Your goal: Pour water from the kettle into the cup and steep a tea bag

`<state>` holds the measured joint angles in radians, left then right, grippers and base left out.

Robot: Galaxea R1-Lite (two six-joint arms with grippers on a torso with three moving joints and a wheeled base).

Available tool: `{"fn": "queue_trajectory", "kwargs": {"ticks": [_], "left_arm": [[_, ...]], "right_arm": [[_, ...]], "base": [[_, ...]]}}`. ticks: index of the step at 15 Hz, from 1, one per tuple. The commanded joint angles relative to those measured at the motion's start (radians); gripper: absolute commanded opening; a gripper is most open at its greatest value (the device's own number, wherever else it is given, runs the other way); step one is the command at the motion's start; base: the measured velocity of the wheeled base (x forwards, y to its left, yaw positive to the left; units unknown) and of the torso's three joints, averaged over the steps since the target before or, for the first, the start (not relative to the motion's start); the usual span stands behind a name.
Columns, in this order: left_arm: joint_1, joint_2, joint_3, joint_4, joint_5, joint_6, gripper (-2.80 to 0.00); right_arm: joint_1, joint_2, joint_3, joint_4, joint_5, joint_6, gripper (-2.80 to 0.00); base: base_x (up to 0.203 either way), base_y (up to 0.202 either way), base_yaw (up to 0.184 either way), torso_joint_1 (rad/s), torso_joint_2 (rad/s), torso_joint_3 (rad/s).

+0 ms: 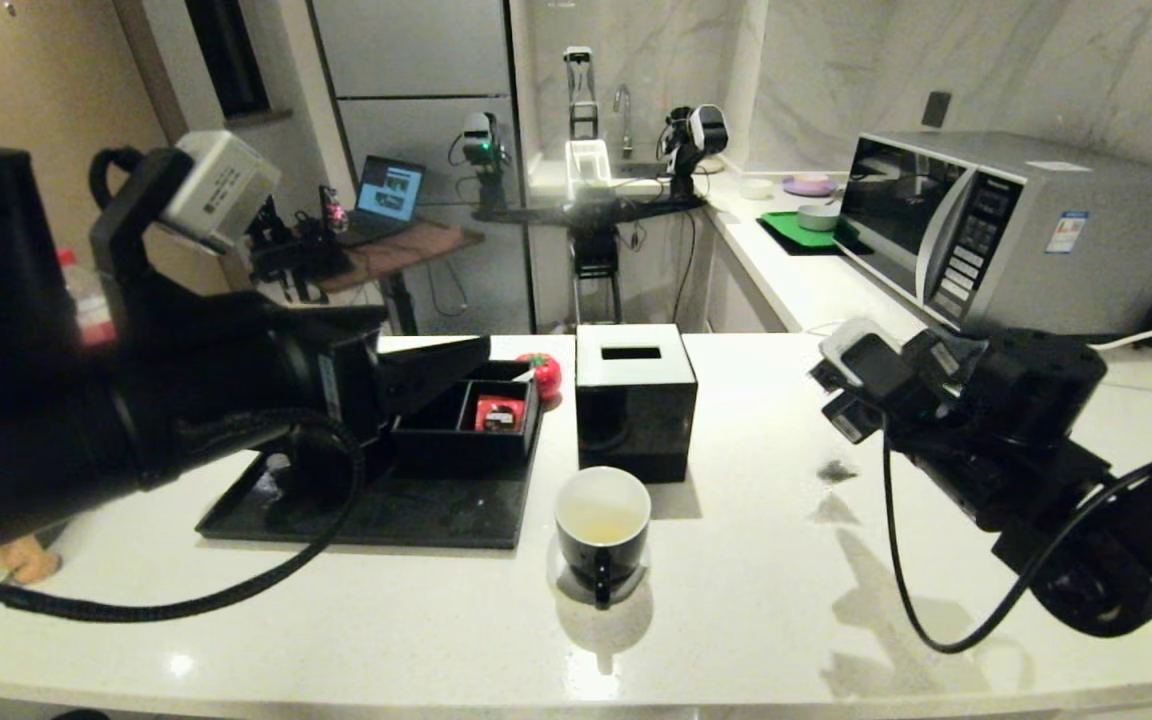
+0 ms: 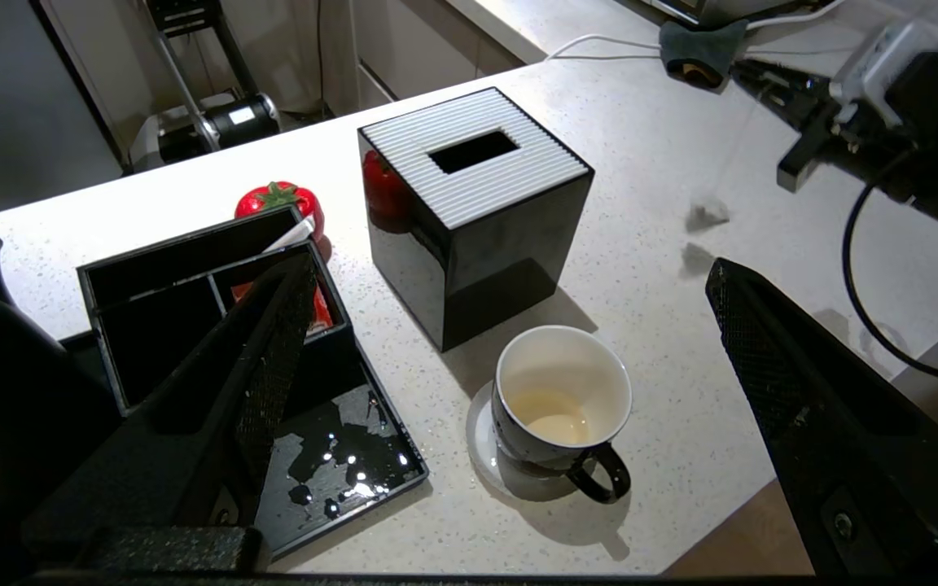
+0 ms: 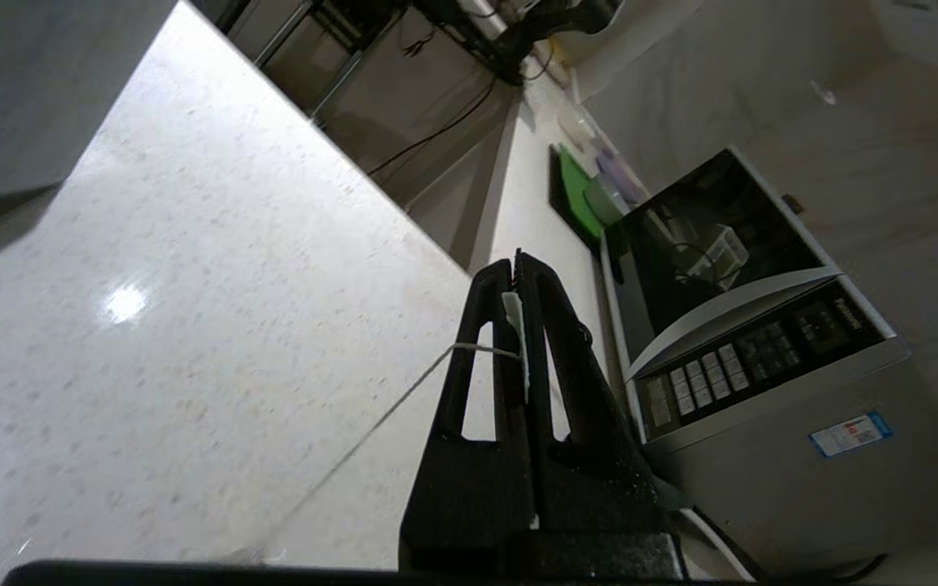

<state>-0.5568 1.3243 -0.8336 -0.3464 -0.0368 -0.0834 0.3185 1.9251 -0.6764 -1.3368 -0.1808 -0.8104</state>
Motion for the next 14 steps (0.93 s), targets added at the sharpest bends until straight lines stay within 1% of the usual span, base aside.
{"fn": "queue_trajectory", "kwargs": {"ticks": [1, 4, 7, 8, 14], "left_arm": [[0.0, 0.001, 0.003, -0.003, 0.0, -0.001, 0.0], [0.001, 0.001, 0.005, -0.003, 0.0, -0.003, 0.0], [0.001, 0.0, 0.008, -0.003, 0.002, -0.006, 0.0], [0.001, 0.0, 0.01, -0.002, 0.002, -0.014, 0.0], [0.045, -0.02, 0.04, -0.002, 0.008, -0.016, 0.0]], "right_arm": [[0.0, 0.011, -0.059, -0.006, 0.002, -0.005, -2.8], [0.005, 0.011, -0.154, 0.013, 0.006, -0.005, -2.8], [0.028, 0.03, -0.285, 0.033, 0.019, -0.005, -2.8], [0.043, 0.038, -0.332, 0.049, 0.023, -0.004, -2.8], [0.156, 0.076, -0.558, 0.188, 0.027, -0.003, -2.8]], "base": [[0.0, 0.0, 0.0, 0.0, 0.0, 0.0], [0.0, 0.0, 0.0, 0.0, 0.0, 0.0], [0.0, 0.0, 0.0, 0.0, 0.0, 0.0], [0.0, 0.0, 0.0, 0.0, 0.0, 0.0], [0.0, 0.0, 0.0, 0.0, 0.0, 0.0]]}}
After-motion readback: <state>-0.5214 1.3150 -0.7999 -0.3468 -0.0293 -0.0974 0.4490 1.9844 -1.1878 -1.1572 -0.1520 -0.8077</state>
